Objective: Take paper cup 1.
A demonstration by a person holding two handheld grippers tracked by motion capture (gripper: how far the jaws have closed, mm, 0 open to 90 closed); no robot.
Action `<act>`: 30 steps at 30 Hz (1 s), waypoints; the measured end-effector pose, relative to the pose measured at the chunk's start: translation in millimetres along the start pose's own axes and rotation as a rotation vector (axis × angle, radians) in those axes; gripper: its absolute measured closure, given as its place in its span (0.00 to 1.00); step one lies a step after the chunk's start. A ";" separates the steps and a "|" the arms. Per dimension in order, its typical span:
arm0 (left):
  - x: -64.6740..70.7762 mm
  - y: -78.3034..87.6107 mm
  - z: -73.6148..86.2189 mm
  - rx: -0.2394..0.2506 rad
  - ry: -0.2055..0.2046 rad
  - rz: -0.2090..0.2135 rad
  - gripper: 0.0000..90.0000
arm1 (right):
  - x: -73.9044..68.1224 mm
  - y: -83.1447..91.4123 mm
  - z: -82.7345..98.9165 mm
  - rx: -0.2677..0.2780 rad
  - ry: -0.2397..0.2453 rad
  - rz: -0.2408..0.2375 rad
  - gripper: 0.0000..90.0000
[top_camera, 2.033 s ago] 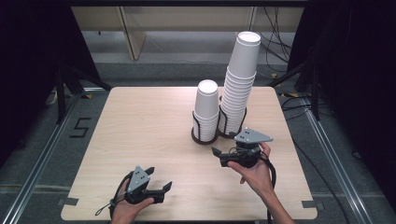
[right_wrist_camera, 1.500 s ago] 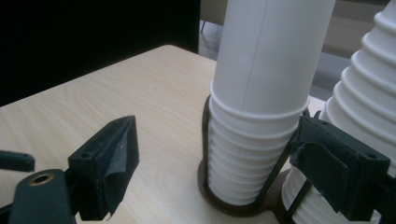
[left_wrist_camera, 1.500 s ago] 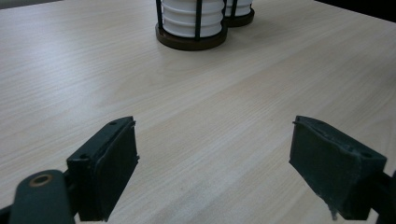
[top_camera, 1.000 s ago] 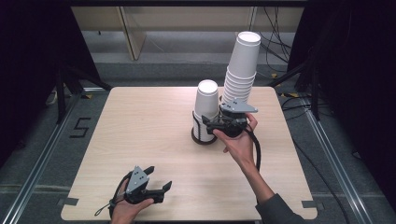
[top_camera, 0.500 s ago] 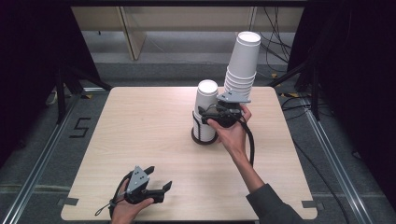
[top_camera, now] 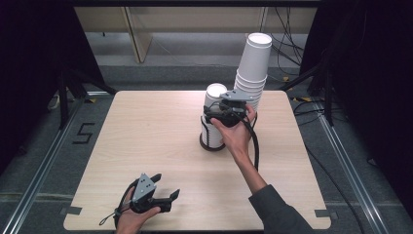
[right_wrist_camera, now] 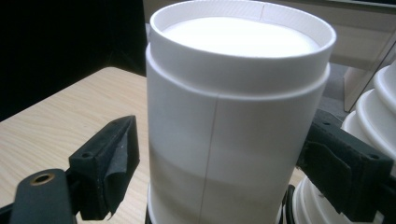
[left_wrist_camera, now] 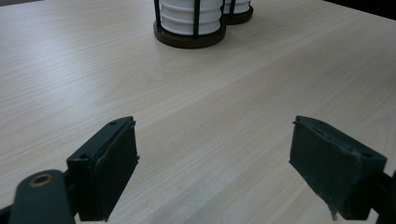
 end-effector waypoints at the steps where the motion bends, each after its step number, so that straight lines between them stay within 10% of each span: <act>1: 0.0 0.0 0.0 0.001 0.000 0.000 0.16 | -0.4 -0.2 0.0 -0.009 -0.006 0.007 0.17; 30: 1.1 -1.6 0.1 0.006 0.000 0.014 0.16 | -2.4 -2.6 -5.6 -0.007 -0.036 0.055 0.21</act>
Point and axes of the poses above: each handheld gripper's, and its own axes: y roughly backward along the jaws, z roughly out of its underside, x roughly to its right, the point moved 2 cm from there along -y, roughly forward along the jaws
